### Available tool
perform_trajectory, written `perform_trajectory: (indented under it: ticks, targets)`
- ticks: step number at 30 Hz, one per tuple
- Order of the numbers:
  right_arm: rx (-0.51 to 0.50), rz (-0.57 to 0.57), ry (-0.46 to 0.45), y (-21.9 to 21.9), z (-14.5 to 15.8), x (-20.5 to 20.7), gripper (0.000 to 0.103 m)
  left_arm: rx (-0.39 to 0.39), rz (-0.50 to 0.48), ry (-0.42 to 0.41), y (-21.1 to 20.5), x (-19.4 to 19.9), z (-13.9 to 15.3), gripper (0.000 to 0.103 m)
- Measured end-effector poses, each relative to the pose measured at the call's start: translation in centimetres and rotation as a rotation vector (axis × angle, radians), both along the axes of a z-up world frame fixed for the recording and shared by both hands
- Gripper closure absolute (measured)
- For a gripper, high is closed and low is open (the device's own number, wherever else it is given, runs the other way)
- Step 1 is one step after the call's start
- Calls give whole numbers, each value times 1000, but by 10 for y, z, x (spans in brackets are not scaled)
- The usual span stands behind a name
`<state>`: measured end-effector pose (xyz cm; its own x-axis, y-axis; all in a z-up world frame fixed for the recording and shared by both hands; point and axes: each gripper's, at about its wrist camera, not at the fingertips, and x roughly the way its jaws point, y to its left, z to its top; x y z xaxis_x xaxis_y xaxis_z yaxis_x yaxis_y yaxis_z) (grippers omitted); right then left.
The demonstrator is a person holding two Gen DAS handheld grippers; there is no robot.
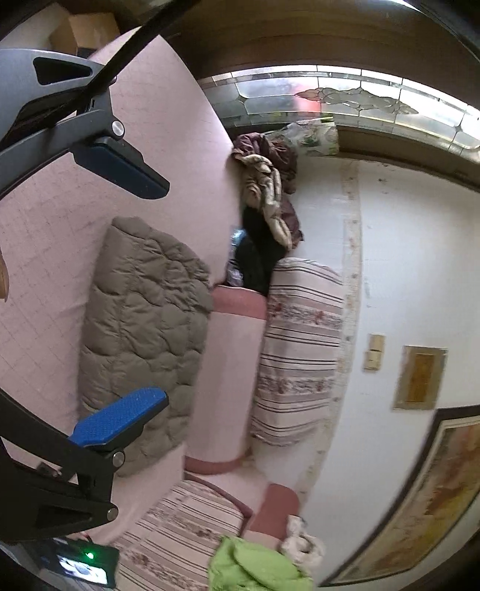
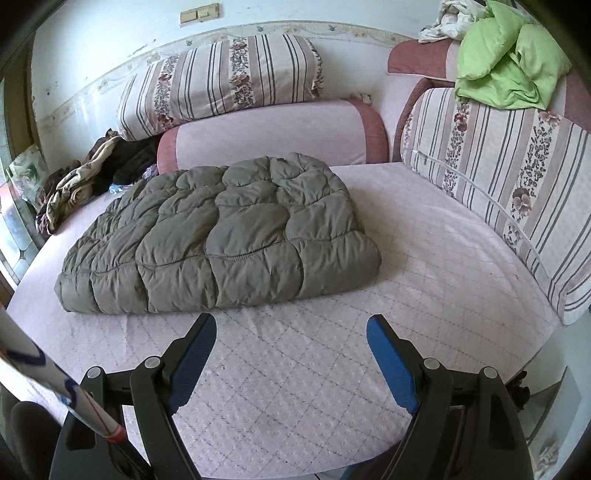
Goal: Fold large clothes
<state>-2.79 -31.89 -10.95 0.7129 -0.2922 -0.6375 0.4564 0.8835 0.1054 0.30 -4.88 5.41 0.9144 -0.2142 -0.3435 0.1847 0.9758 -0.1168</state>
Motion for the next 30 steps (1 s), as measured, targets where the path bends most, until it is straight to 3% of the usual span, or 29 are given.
perform_trajectory:
  ticks: [4,10,17,30]
  targets:
    - [-21,-1,-17,4,5,-4,16,36,-14,28,-7,1,2,0]
    - [-26,6,-22,7,8,-5,16,74,-131,190,-20,15,-15,0]
    - [-19,11,-10,8,3,-3,16,101,-48,183,-25,17,-31,0]
    - [-12,73,91,28,-19,10,16,185,-30,316,-35,41,-76,0]
